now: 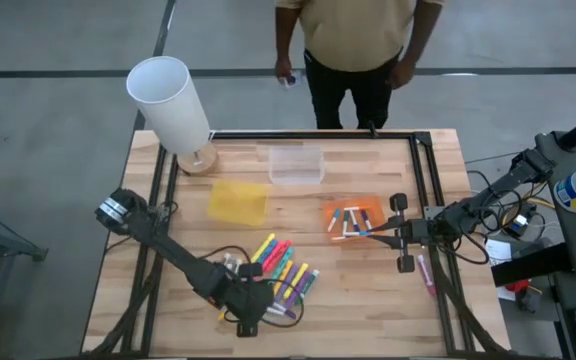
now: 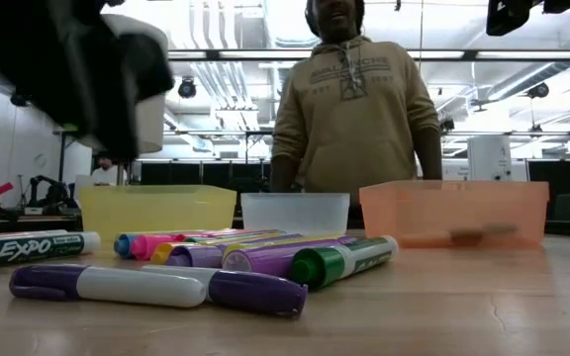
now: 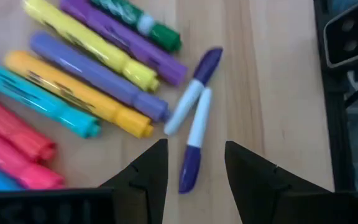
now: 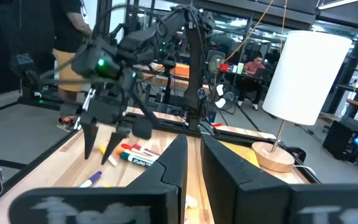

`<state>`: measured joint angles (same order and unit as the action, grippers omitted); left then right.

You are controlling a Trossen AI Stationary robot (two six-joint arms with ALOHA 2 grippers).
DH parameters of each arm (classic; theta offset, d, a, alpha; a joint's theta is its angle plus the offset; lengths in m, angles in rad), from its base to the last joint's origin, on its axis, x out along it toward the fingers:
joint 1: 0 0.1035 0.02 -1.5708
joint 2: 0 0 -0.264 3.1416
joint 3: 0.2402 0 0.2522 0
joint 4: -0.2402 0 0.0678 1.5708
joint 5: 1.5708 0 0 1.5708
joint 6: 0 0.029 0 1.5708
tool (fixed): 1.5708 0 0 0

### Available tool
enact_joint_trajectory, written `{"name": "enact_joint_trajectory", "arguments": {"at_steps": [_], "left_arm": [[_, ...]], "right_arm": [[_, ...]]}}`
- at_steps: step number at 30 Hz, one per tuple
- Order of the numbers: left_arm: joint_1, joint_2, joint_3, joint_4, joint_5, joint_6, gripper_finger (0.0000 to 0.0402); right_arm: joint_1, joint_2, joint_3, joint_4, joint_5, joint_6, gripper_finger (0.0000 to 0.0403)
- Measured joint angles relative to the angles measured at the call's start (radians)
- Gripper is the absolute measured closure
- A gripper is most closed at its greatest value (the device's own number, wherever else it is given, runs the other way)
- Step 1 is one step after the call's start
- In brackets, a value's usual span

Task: Pick & Place Markers
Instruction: Put the bottom small violet highlighter pen into the orange bin

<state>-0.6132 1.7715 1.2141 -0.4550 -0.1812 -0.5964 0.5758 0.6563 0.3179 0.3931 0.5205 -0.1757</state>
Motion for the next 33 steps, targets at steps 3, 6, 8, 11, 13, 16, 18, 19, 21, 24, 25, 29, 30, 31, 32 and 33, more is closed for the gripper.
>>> {"name": "enact_joint_trajectory", "arguments": {"at_steps": [3, 6, 8, 11, 13, 16, 18, 19, 21, 24, 25, 29, 30, 31, 32, 33], "left_arm": [[-0.008, 0.008, -0.049, 0.082, 0.000, 0.002, 0.0250], [-0.007, 0.020, -0.079, 0.125, -0.021, 0.004, 0.0250], [-0.006, 0.039, -0.097, 0.159, -0.040, 0.011, 0.0250], [-0.006, 0.068, -0.109, 0.192, -0.040, 0.019, 0.0250], [-0.006, 0.087, -0.107, 0.205, -0.040, 0.016, 0.0250], [-0.007, 0.112, -0.100, 0.196, -0.043, 0.019, 0.0250], [-0.005, 0.118, -0.091, 0.194, -0.041, 0.018, 0.0252], [-0.005, 0.123, -0.089, 0.194, -0.040, 0.019, 0.0254], [-0.005, 0.131, -0.088, 0.192, -0.046, 0.019, 0.0259], [-0.004, 0.142, -0.086, 0.193, -0.043, 0.016, 0.0276], [-0.003, 0.144, -0.086, 0.194, -0.040, 0.014, 0.0286], [0.000, 0.137, -0.086, 0.194, -0.032, 0.007, 0.0344], [0.001, 0.133, -0.086, 0.193, -0.027, 0.000, 0.0361], [0.003, 0.126, -0.084, 0.187, -0.020, -0.005, 0.0376], [0.003, 0.122, -0.077, 0.175, -0.017, -0.007, 0.0378], [0.003, 0.117, -0.069, 0.159, -0.014, -0.009, 0.0378]], "right_arm": [[0.000, 0.000, 0.000, 0.000, 0.000, 0.000, 0.0360], [0.000, 0.000, 0.000, 0.000, 0.000, 0.000, 0.0360], [0.000, 0.000, 0.000, 0.000, 0.000, 0.000, 0.0360], [0.000, 0.000, 0.000, 0.000, 0.000, 0.000, 0.0360], [0.000, 0.000, 0.000, 0.000, 0.000, 0.000, 0.0360], [0.000, 0.000, 0.000, 0.000, 0.000, 0.000, 0.0360], [0.000, 0.000, 0.000, 0.000, 0.000, 0.000, 0.0360], [0.000, 0.000, 0.000, 0.000, 0.000, 0.000, 0.0360], [0.000, 0.000, 0.000, 0.000, 0.000, 0.000, 0.0360], [0.000, 0.000, 0.000, 0.000, 0.000, 0.000, 0.0360], [0.000, 0.000, 0.000, 0.000, 0.000, 0.000, 0.0360], [0.000, 0.000, 0.000, 0.000, 0.000, 0.000, 0.0360], [0.000, 0.000, 0.000, 0.000, 0.000, 0.000, 0.0360], [0.000, 0.000, 0.000, 0.000, 0.000, 0.000, 0.0360], [0.000, 0.000, 0.000, 0.000, 0.000, 0.000, 0.0360], [0.000, 0.000, 0.000, 0.000, 0.000, 0.000, 0.0360]]}}
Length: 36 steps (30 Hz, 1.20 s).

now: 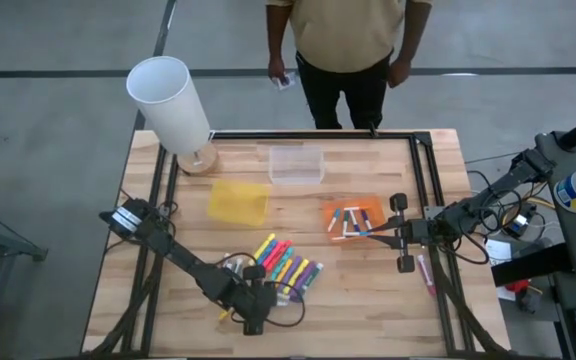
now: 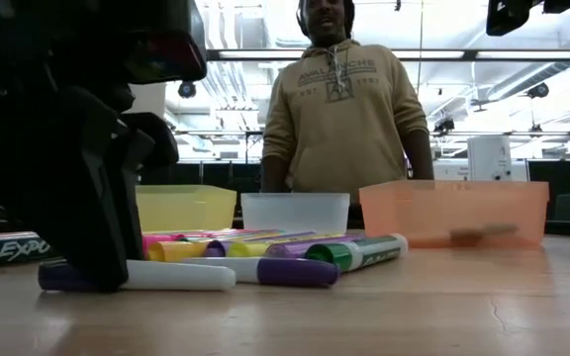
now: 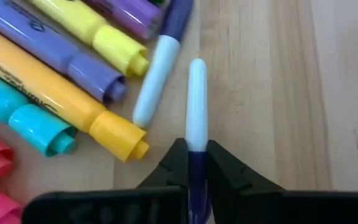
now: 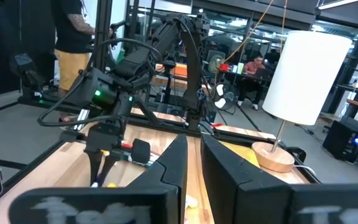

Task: Pick & Place Markers
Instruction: Put the bottom small violet highlighter pen into the orange bin

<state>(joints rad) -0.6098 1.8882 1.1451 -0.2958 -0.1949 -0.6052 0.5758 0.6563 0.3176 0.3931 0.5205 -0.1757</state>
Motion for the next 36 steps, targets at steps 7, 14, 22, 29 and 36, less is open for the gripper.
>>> {"name": "enact_joint_trajectory", "arguments": {"at_steps": [7, 14, 22, 29, 36], "left_arm": [[0.020, -0.032, 0.162, -0.247, -0.007, 0.060, 0.0374], [0.176, -0.039, 0.327, -0.311, -0.077, 0.308, 0.0373], [0.431, -0.039, 0.366, -0.114, 0.014, 0.383, 0.0373], [0.614, -0.038, 0.321, 0.196, 0.130, 0.258, 0.0372], [0.705, 0.003, 0.289, 0.325, 0.222, 0.183, 0.0372]], "right_arm": [[0.000, 0.000, 0.000, 0.000, 0.000, 0.000, 0.0360], [0.000, 0.000, 0.000, 0.000, 0.000, 0.000, 0.0360], [0.000, 0.000, 0.000, 0.000, 0.000, 0.000, 0.0360], [0.000, 0.000, 0.000, 0.000, 0.000, 0.000, 0.0360], [0.000, 0.000, 0.000, 0.000, 0.000, 0.000, 0.0360]]}}
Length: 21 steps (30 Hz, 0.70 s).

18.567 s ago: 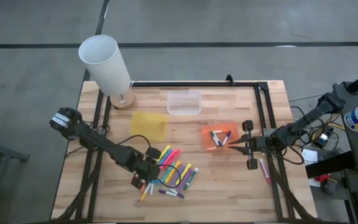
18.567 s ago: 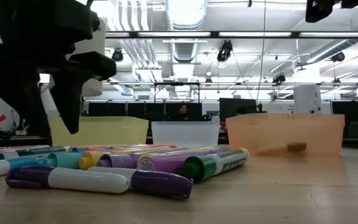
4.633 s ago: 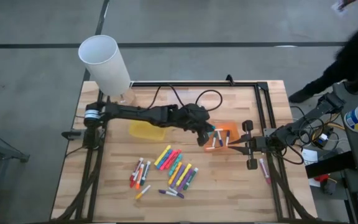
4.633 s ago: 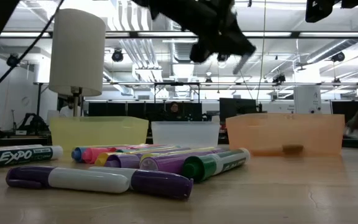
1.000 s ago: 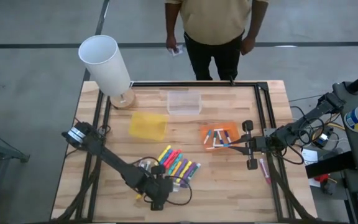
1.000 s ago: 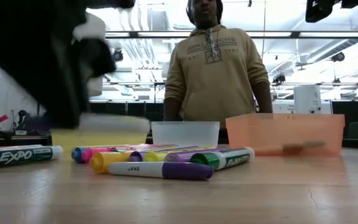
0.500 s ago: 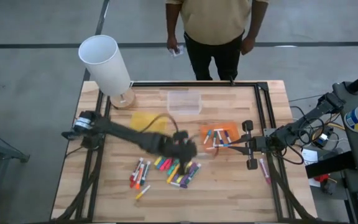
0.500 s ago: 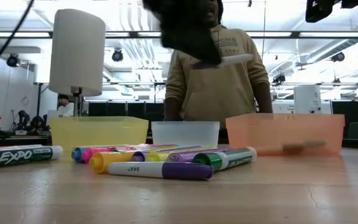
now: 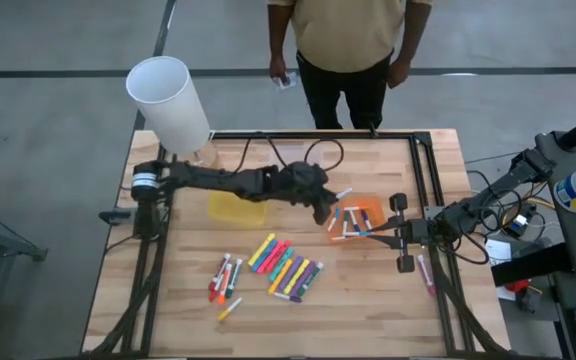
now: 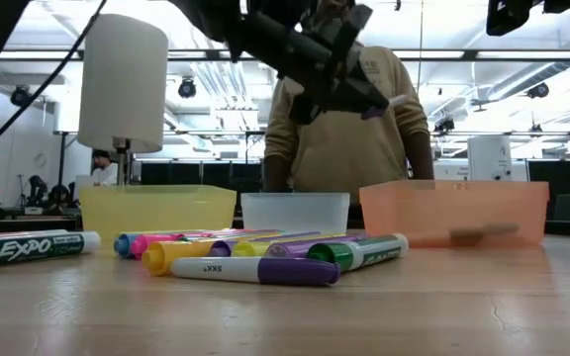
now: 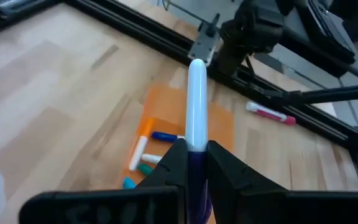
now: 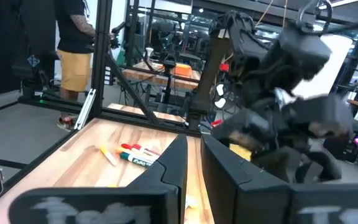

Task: Pick & Place Markers
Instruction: Put the bottom small violet highlighter pen into the orange bin, then put the small violet highlighter pen into the orange bin

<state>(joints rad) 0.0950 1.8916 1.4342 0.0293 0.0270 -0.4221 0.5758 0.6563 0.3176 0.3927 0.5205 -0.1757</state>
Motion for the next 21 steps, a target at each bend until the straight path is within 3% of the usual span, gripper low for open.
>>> {"name": "enact_joint_trajectory", "arguments": {"at_steps": [10, 21], "left_arm": [[0.001, 0.084, 0.000, 0.041, 0.061, -0.048, 0.0364], [0.001, 0.090, 0.004, 0.041, 0.116, -0.064, 0.0236]], "right_arm": [[0.000, 0.000, 0.000, 0.000, 0.000, 0.000, 0.0360], [0.000, 0.000, 0.000, 0.000, 0.000, 0.000, 0.0360]]}}
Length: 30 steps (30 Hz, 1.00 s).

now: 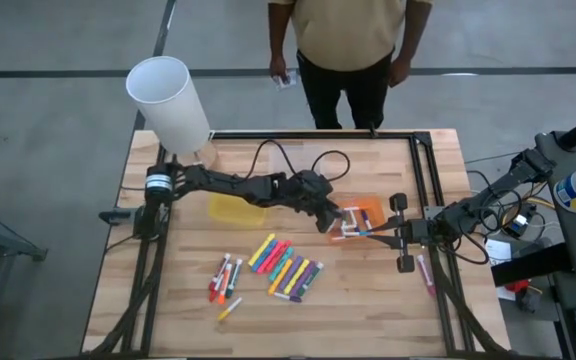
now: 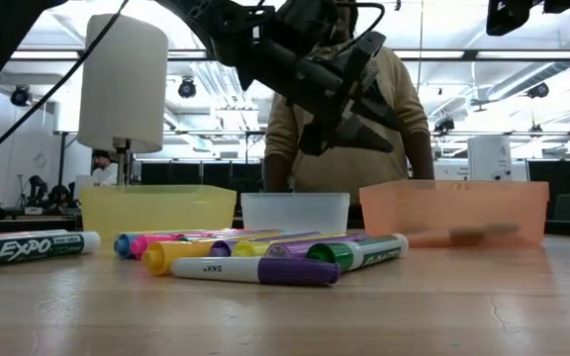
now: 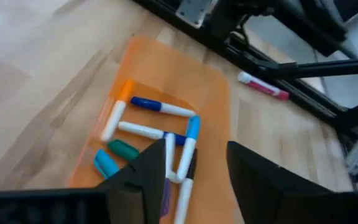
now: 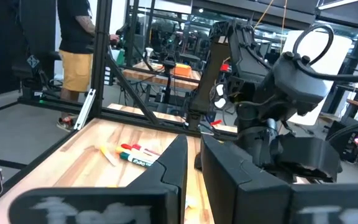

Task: Pick & Place Markers
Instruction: Put the small violet highlighter pen into the orange bin

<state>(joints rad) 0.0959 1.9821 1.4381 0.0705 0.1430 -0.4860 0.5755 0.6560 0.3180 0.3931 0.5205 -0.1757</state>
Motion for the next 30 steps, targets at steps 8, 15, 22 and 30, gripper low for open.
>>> {"name": "enact_joint_trajectory", "arguments": {"at_steps": [8, 15, 22, 30], "left_arm": [[-0.081, -0.066, -0.002, -0.142, 0.196, -0.067, 0.0226], [-0.229, -0.110, -0.003, -0.350, 0.168, -0.014, 0.0225], [-0.404, -0.114, -0.019, -0.515, -0.033, 0.128, 0.0225], [-0.510, -0.113, -0.123, -0.513, -0.164, 0.104, 0.0225]], "right_arm": [[0.000, 0.000, 0.000, 0.000, 0.000, 0.000, 0.0360], [0.000, 0.000, 0.000, 0.000, 0.000, 0.000, 0.0360], [0.000, 0.000, 0.000, 0.000, 0.000, 0.000, 0.0360], [0.000, 0.000, 0.000, 0.000, 0.000, 0.000, 0.0360]]}}
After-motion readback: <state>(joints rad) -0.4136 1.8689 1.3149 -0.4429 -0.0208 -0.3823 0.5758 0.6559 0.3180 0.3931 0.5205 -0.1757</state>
